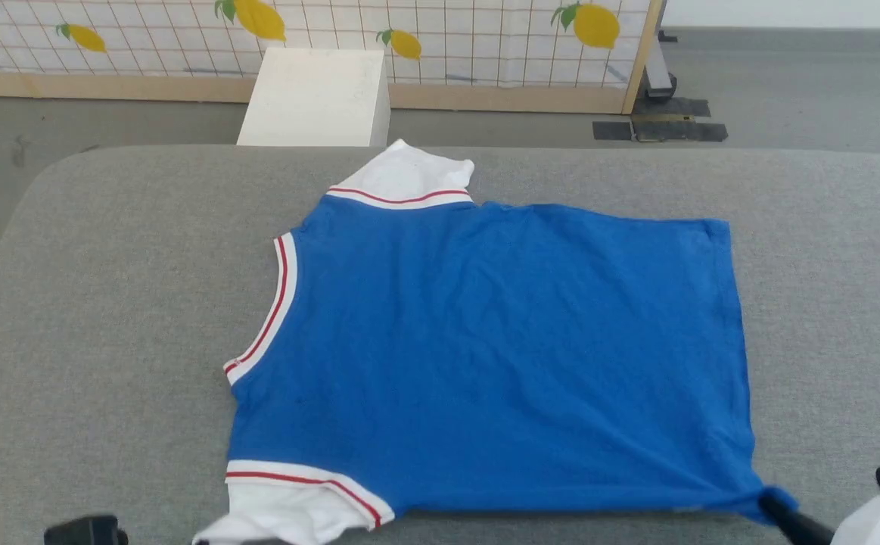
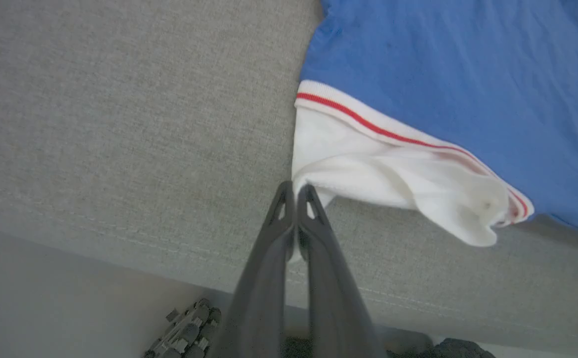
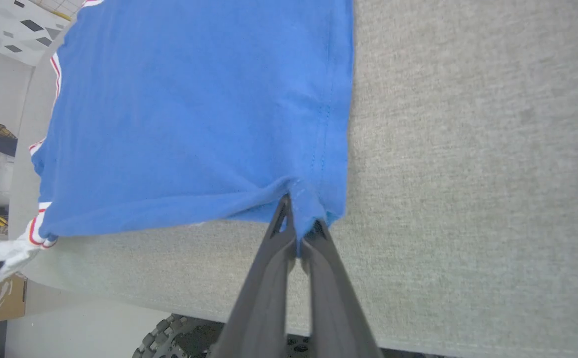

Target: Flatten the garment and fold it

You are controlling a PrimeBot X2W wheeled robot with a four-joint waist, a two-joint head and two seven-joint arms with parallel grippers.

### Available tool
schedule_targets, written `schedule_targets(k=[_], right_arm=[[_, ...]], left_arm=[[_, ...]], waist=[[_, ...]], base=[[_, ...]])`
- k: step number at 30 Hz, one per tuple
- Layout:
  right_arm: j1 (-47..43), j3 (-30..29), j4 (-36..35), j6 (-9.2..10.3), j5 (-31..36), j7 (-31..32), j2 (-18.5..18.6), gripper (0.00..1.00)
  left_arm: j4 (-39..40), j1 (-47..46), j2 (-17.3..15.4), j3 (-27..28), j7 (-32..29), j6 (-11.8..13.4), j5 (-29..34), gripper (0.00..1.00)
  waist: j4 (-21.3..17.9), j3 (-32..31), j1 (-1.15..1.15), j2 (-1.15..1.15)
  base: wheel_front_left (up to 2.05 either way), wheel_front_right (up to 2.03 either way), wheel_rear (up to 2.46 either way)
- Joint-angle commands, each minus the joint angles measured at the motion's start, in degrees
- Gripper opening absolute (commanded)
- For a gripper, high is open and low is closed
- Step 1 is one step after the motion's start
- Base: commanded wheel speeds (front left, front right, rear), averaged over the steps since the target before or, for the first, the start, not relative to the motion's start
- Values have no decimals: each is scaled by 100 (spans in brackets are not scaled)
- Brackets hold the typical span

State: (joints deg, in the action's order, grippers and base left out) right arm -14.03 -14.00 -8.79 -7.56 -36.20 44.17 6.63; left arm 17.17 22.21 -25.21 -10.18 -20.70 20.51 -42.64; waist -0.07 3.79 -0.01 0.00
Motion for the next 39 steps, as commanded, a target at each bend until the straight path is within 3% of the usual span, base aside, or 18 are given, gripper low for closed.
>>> schedule_targets(k=[1, 5, 10, 21, 33, 34, 35, 36, 39], right_arm=[[181, -48, -87, 8, 91, -41, -15, 0], [687, -35, -145, 8, 327, -19, -5, 0], [1375, 0, 15, 8, 615, 131, 45, 0], [2766, 242, 744, 8, 1407, 426, 36, 0], [3112, 294, 1281, 8, 1584, 860, -146, 0], [3111, 285, 1274, 8, 1553, 830, -162, 0], [3113, 248, 1259, 8, 1491, 760, -186, 80], [3113, 213, 1237, 8, 1442, 683, -204, 100], [3051, 95, 1101, 8, 1269, 394, -249, 100]], left_arm=[[75, -162, -85, 41, 75, -14, 86, 0], [113, -966, -350, 3, 169, -239, 418, 0], [-397, -2229, -533, -194, 159, -676, 661, 0], [-2198, -4480, -385, -649, 634, -1553, 1051, 0], [-3804, -5182, -111, -892, 543, -1881, 935, 0], [-3854, -5200, -81, -887, 587, -1899, 913, 14], [-3897, -5224, -51, -872, 671, -1914, 899, 100], [-3924, -5240, -36, -860, 744, -1918, 898, 100], [-3928, -5231, 6, -754, 1061, -1904, 860, 100]], waist=[[-24, 64, 1, 0], [-23, 263, 1, 0], [-26, 634, 1, 0], [-174, 1609, 1, 0], [-218, 1912, 1, 0], [-206, 1894, 1, 0], [-191, 1858, 1, 0], [-177, 1819, 1, 0], [-135, 1626, 1, 0]], base=[[0, 0, 0], [0, 0, 0], [0, 0, 0], [0, 0, 0], [0, 0, 0], [0, 0, 0], [0, 0, 0], [0, 0, 0], [0, 0, 0]])
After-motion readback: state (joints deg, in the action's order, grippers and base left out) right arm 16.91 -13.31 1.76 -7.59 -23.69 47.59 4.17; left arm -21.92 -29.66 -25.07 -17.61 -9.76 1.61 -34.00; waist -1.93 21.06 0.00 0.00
